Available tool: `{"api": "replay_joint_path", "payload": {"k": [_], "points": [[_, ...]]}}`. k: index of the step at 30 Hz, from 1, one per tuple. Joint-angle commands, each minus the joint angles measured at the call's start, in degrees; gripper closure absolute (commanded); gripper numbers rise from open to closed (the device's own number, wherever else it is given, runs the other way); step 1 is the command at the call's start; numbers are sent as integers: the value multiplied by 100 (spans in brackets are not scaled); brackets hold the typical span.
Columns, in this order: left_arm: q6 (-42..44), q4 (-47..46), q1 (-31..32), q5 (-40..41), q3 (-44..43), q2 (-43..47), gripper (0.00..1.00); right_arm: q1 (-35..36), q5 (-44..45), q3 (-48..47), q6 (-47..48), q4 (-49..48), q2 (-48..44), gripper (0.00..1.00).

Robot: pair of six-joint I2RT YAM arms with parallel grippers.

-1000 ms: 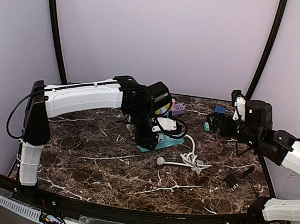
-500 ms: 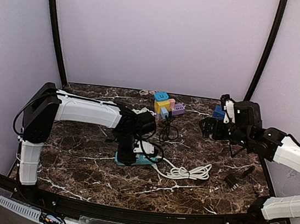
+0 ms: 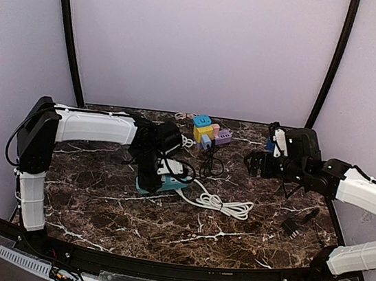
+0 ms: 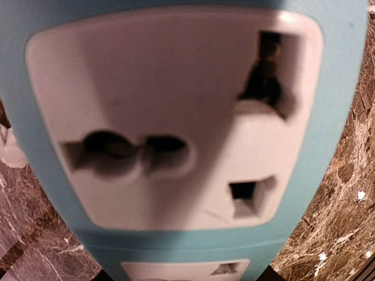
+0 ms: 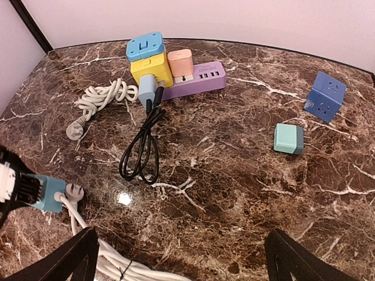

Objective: Insert the plug
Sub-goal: Place the socket at the center of the board.

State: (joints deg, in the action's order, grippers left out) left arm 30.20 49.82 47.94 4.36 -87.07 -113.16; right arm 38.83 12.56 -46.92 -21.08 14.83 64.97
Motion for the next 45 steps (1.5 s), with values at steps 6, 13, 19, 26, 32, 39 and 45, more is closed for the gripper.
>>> {"api": "replay_joint_path", "payload": {"k": [6,13,19,26,32,39,45], "points": [[-206,208,-413,-404,-78,475,99,1039,-3286,224,1972,-1606,419,17],[152,509,-264,-737,-81,699,99,1192,-2472,-16,1848,-1505,1528,15],[496,540,592,-941,1084,573,99,877,-2635,156,1520,-1754,983,7],[317,29,906,-455,1197,34,99,696,-2024,213,1093,-1670,726,5],[336,-90,1133,229,1034,-337,92,366,-602,-9,252,-879,678,1],[194,405,1153,-39,540,-329,7,-567,28,-153,-47,-512,370,1],[316,1267,1000,-693,-285,78,1,-2009,-372,-1315,206,-206,1600,1]]}}
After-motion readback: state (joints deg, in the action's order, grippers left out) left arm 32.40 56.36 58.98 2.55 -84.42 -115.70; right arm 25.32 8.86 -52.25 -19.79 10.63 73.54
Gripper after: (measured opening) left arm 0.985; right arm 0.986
